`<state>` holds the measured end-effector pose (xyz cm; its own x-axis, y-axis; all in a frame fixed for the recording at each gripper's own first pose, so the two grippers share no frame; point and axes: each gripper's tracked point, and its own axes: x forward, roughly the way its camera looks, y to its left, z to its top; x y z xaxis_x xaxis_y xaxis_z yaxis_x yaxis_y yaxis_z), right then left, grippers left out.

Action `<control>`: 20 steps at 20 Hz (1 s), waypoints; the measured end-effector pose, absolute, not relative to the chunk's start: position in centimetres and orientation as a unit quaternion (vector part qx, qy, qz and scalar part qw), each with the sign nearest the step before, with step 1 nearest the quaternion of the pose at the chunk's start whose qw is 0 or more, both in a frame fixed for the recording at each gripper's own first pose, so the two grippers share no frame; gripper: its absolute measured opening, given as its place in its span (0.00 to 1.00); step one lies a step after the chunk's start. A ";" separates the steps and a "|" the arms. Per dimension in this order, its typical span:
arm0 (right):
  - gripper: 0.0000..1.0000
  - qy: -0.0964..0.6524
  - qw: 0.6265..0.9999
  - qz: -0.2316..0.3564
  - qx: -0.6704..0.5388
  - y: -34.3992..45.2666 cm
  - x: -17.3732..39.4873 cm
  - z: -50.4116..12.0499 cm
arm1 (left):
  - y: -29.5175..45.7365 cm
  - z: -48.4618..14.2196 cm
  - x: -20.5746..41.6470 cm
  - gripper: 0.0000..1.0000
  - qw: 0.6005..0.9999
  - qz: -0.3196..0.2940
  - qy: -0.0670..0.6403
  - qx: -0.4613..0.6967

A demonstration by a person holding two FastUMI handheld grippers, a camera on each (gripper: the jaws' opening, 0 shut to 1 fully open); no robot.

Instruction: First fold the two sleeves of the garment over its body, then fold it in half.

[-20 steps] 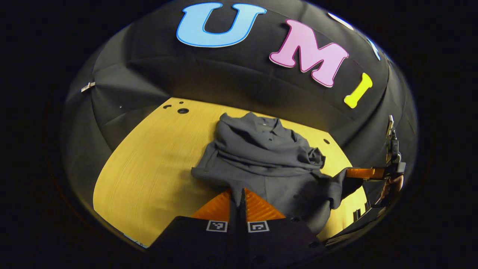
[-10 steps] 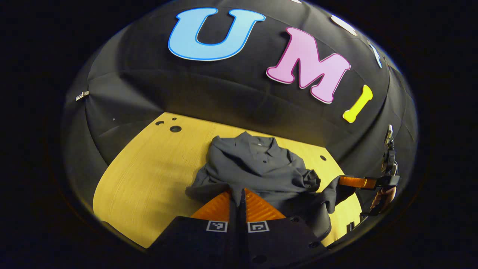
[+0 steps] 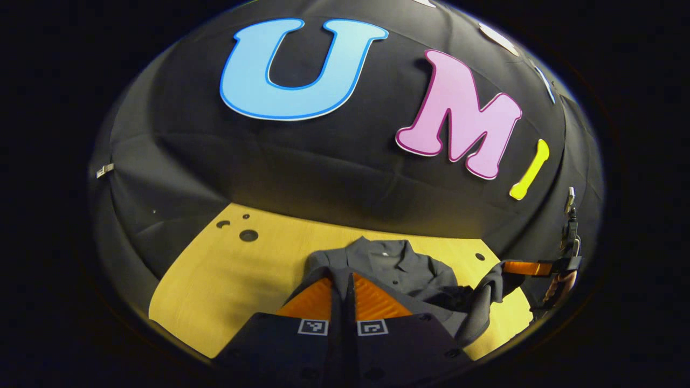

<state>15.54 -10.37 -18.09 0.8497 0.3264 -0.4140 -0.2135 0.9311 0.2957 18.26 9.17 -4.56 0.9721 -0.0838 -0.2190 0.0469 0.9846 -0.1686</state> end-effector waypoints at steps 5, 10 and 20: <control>0.05 0.216 0.961 0.128 0.119 -9.9 21.1 -17.7 | 10.2 -4.8 25.4 0.05 0.991 -0.030 0.108 -0.079; 0.05 0.214 0.962 0.113 0.124 -9.4 26.7 -18.9 | 11.4 -6.3 31.3 0.05 0.989 -0.021 0.107 -0.103; 0.37 0.284 0.945 0.065 0.148 -10.4 30.3 -25.6 | 12.3 -10.0 35.4 0.14 0.985 0.005 0.128 -0.112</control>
<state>30.31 -10.41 -25.65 0.8305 0.2061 -0.5175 -0.0381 0.9478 0.3165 35.39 12.32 -10.01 0.9670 -0.0193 -0.2540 -0.0380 0.9750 -0.2189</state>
